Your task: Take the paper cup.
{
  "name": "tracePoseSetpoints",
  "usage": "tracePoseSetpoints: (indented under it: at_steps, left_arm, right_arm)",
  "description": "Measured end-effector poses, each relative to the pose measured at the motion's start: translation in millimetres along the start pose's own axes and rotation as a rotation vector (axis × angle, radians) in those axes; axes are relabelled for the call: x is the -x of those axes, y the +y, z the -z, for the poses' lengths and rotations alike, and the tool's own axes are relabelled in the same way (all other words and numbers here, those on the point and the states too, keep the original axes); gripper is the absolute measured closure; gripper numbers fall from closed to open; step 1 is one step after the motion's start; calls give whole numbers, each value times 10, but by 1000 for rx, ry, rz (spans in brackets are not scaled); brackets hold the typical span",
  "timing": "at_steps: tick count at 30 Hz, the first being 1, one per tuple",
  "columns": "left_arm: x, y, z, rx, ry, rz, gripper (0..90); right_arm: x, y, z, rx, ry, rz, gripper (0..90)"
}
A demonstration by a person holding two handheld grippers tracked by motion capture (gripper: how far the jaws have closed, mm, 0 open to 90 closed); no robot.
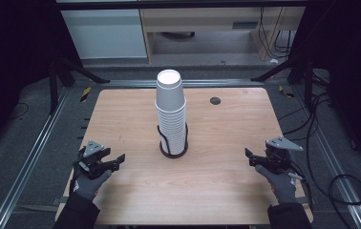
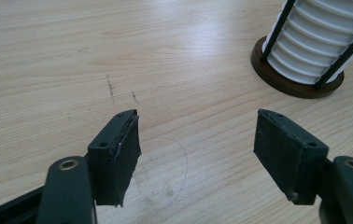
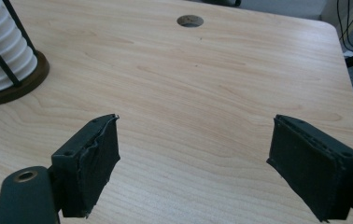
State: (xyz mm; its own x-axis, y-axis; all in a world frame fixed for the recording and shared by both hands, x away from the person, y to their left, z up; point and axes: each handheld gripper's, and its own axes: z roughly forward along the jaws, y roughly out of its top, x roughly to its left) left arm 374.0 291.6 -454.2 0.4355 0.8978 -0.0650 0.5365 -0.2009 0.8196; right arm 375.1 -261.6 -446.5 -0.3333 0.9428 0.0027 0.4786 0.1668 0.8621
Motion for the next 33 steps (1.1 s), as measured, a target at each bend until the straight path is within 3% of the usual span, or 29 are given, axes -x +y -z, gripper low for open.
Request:
tracePoseSetpoints:
  at_steps: [10, 17, 23, 33]
  left_arm:
    - [-29, -11, -36, -27, 4, 16, 341]
    - [-56, -16, -54, -37, -7, 40, 333]
    - [-40, -10, -30, -28, -10, 39, 332]
    - [-36, -24, -60, -38, -15, 44, 328]
  right_arm:
    - [-33, 176, 75, 61, 36, 14, 154]
    - [-182, 505, 216, 144, 76, 49, 150]
    - [-315, 821, 326, 218, 140, 35, 145]
    - [-577, 1413, 465, 324, 194, 103, 139]
